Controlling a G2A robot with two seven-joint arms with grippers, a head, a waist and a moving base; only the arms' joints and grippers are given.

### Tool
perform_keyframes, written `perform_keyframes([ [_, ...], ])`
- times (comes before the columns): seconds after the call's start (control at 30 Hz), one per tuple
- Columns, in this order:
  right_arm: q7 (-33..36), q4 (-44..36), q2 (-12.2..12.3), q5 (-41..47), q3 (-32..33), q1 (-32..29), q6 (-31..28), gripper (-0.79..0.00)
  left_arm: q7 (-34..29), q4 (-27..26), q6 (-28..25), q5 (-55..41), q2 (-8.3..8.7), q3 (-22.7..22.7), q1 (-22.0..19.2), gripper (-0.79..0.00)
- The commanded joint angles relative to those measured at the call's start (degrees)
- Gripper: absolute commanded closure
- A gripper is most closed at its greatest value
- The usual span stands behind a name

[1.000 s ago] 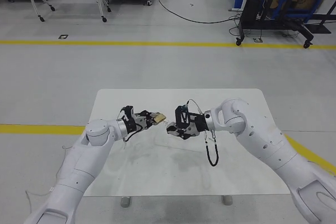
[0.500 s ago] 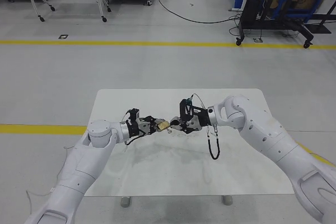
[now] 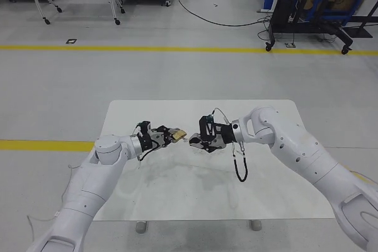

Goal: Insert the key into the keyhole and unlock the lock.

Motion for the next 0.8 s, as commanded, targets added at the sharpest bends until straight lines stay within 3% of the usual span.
perform_keyframes([
  [0.0,-0.4,0.5,-0.1,0.9,-0.2,-0.1,0.0,0.000,-0.9,-0.5,-0.2,1.0,-0.01,0.7,-0.1,0.000],
  [0.23,-1.5,3.0,-0.8,1.5,-1.1,1.0,0.0,0.000,-3.0,-0.6,-0.9,2.1,-0.06,1.8,-0.3,0.000],
  [0.43,-2.0,0.9,-0.6,-1.1,-0.5,1.8,0.0,0.000,-1.0,0.2,-0.9,0.3,-0.05,0.6,-0.2,0.000],
  [0.47,-2.0,-0.2,-0.4,-2.8,0.0,1.8,0.0,-0.062,-0.2,0.2,-1.0,-0.2,-0.07,0.3,-0.1,0.000],
  [0.5,-1.4,-1.2,-0.1,-4.6,0.5,1.8,0.3,-0.289,0.4,0.2,-0.9,-0.5,-0.07,0.1,0.0,0.000],
  [0.53,-1.0,-1.6,0.0,-5.3,0.7,1.8,0.7,-0.785,1.3,0.2,-0.8,-0.7,-0.06,-0.2,0.1,0.000],
  [0.77,-1.0,-1.6,0.0,-5.3,0.7,1.8,0.7,-0.785,2.8,-0.6,-0.5,-1.5,0.05,-1.1,0.9,0.000],
])
